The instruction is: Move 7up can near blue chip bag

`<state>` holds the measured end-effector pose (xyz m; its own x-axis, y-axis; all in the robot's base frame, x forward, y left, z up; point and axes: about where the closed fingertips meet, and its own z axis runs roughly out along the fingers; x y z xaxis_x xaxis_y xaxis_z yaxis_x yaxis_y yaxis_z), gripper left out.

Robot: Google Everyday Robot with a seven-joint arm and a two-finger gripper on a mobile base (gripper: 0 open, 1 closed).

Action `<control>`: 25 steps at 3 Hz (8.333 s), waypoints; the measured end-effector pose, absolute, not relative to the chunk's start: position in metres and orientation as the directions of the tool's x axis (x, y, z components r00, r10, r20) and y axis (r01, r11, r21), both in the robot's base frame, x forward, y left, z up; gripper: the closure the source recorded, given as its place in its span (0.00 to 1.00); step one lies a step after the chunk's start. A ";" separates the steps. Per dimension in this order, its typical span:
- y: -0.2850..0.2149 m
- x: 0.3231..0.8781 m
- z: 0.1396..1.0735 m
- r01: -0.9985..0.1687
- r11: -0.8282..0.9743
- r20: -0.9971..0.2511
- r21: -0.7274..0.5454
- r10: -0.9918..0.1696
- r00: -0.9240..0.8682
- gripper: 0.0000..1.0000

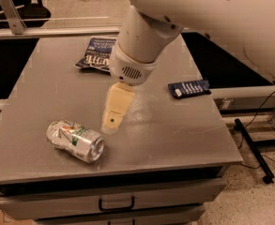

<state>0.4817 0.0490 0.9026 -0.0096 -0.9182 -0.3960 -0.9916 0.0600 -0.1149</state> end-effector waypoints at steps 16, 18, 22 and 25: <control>0.078 0.646 0.970 -0.857 0.133 -0.456 -0.497 -0.881 0.128 1.00; 0.062 0.717 0.935 -0.854 0.093 -0.404 -0.512 -0.903 0.144 1.00; 0.022 0.748 0.886 -0.871 0.096 -0.330 -0.481 -0.941 0.079 0.12; 0.015 0.741 0.913 -0.865 0.138 -0.404 -0.483 -0.911 0.080 0.00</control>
Offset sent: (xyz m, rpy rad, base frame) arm -0.0037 0.0953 -0.0272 0.0943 0.2009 -0.1551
